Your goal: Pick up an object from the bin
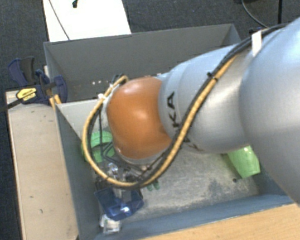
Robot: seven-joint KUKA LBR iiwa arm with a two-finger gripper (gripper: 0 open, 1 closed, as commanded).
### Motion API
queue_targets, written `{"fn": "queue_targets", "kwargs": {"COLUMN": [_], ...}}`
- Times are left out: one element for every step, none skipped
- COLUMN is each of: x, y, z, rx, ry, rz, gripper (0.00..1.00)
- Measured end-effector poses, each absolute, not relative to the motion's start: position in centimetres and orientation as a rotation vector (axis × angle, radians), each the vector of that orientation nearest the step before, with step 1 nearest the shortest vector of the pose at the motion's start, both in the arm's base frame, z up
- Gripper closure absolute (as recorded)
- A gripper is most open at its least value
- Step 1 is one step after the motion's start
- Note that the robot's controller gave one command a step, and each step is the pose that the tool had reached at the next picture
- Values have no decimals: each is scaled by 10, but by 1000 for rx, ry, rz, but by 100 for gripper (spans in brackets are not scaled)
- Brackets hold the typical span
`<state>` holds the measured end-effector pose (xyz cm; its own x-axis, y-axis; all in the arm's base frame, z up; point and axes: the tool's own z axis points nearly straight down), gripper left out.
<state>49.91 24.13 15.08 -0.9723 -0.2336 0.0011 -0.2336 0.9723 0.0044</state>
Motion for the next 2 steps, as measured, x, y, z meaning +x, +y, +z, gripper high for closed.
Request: {"fn": "queue_targets", "kwargs": {"x": [504, 498], "y": [236, 232], "z": [183, 237], "rx": [222, 294], "ry": [-3139, -3126], "rz": [-12, -5], "gripper": [100, 100]}}
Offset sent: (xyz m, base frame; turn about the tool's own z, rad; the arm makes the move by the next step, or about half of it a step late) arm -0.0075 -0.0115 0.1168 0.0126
